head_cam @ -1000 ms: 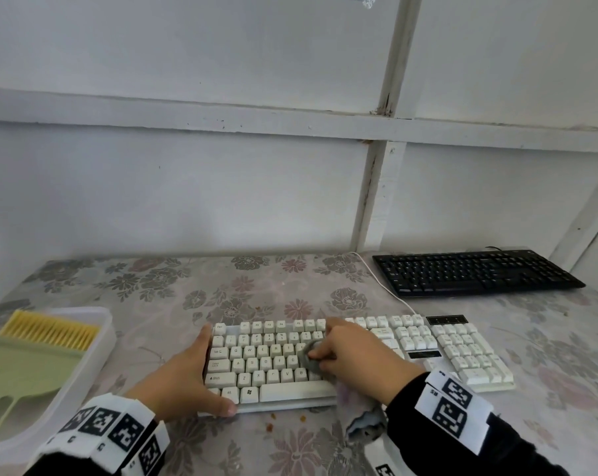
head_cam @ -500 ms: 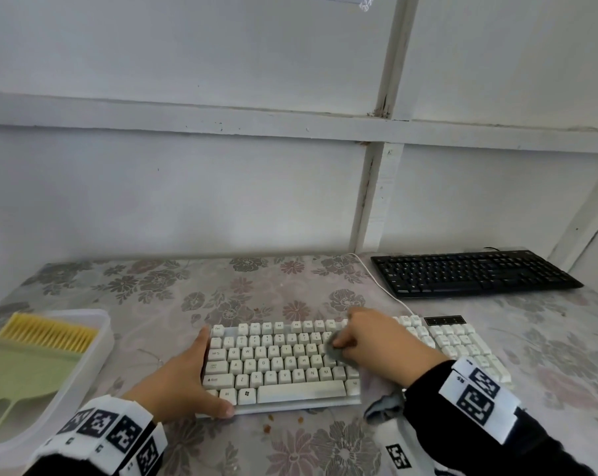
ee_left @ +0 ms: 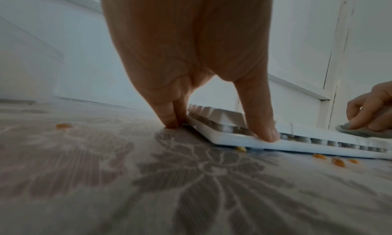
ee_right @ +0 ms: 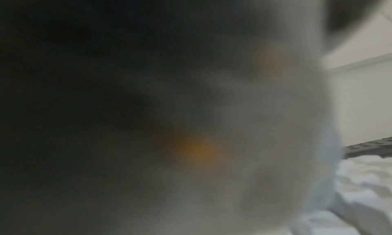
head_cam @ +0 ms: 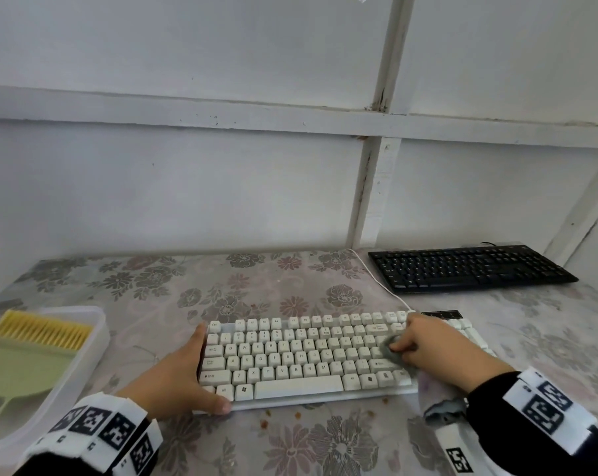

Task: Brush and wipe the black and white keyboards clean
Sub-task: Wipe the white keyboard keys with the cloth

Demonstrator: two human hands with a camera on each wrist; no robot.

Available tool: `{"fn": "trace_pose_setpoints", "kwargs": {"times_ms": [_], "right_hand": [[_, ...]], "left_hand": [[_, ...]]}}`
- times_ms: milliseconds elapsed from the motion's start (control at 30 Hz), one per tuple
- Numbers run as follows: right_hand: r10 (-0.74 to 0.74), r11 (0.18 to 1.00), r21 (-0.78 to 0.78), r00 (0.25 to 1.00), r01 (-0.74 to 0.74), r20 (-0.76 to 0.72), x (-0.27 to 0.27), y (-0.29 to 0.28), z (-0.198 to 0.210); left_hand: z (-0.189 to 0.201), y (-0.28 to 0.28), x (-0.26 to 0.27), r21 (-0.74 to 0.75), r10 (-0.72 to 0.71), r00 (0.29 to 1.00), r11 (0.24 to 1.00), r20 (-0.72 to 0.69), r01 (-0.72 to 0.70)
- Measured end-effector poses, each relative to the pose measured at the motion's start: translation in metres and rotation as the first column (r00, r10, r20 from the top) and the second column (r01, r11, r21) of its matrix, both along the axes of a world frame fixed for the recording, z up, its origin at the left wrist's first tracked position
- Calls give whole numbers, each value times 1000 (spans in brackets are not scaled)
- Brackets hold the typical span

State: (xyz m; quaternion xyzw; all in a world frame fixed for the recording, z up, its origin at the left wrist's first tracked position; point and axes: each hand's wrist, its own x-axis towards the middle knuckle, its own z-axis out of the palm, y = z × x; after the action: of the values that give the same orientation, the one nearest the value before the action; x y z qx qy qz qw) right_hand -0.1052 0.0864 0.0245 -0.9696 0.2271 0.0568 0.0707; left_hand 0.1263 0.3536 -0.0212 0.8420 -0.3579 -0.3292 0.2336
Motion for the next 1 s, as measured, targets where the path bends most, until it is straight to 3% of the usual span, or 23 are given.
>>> {"fn": "trace_pose_setpoints", "kwargs": {"times_ms": [200, 300, 400, 600, 833, 1000], "right_hand": [[-146, 986, -73, 988, 150, 51, -23, -24, 13], [-141, 988, -45, 986, 145, 85, -23, -21, 9], [-106, 994, 3, 992, 106, 70, -23, -12, -4], [-128, 991, -50, 992, 128, 5, -25, -18, -8], [-319, 948, -44, 937, 316, -142, -30, -38, 2], [-265, 964, -56, 963, 262, -53, -23, -30, 8]], "left_hand": [[4, 0, -1, 5, -13, 1000, 1000, 0, 13], [-1, 0, 1, -1, -4, 1000, 1000, 1, 4], [-4, 0, 2, -8, 11, 1000, 1000, 11, -11], [-3, -1, 1, -11, 13, 1000, 1000, 10, -13], [-2, -1, 1, 0, 5, 1000, 1000, 11, -5], [1, 0, 1, 9, -17, 1000, 1000, 17, 17]]}}
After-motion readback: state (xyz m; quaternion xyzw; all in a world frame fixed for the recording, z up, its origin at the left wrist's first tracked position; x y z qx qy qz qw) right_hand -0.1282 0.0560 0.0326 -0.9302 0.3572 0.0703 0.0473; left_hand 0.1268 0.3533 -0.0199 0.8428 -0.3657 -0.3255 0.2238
